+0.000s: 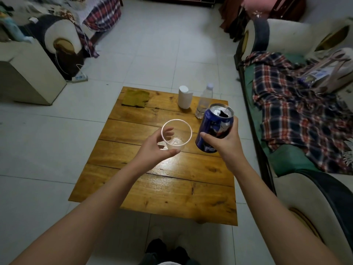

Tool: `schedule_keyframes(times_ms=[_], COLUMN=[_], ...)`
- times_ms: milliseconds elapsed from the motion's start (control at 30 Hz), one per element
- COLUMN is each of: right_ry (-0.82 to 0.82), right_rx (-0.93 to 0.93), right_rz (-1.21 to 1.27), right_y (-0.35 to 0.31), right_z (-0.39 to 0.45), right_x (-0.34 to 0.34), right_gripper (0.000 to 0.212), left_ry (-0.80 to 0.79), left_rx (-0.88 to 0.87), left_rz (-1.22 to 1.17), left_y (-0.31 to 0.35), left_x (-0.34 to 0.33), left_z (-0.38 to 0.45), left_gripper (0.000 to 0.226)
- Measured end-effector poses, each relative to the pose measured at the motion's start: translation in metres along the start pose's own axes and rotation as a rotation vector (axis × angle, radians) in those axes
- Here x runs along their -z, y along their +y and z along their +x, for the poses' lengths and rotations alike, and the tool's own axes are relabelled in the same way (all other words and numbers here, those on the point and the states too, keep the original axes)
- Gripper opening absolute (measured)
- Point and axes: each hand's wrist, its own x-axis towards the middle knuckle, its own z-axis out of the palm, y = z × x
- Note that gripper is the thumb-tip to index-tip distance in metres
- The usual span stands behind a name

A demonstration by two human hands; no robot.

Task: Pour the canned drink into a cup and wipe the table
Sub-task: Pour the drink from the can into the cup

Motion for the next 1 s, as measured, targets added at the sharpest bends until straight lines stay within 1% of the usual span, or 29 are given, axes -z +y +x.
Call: schedule_keyframes(times_ms=[100, 300, 500, 700, 867, 1000], right_ry=[0.016, 0.058, 0.064, -0.002, 0.031, 0.054], right_rx=[0.049, 0.127, 0.23, 0.341, 0.529, 0.626], right_rz=[-0.054, -0.084, -0.125, -0.272, -0.468, -0.581], right_y=[-0.002, -0.003, -0.016, -0.035, -0.047, -0.049], right_z=[-0.002, 0.001, 0.014, 0.032, 0.041, 0.045], right_x=[0.0, 0.004, 0.014, 0.028, 0.031, 0.033], right_gripper=[0.085, 0.086, 0.098, 0.082, 0.079, 0.072], left_ry=[0.003, 0.008, -0.012, -0.056, -0.081, -0.087], left_rx=[-0.007, -0.019, -0.034, -0.059, -0.064, -0.079], left_rz=[0.004, 0.005, 0.026, 0.027, 0.025, -0.002], left_y=[0.005, 0.013, 0.026, 0.043, 0.05, 0.052], left_x=[0.001, 0.005, 0.014, 0.017, 0.016, 0.013], left_z=[-0.001, -0.001, 0.004, 0.009, 0.012, 0.012], left_gripper=[0.062, 0.063, 0.062, 0.063, 0.061, 0.055])
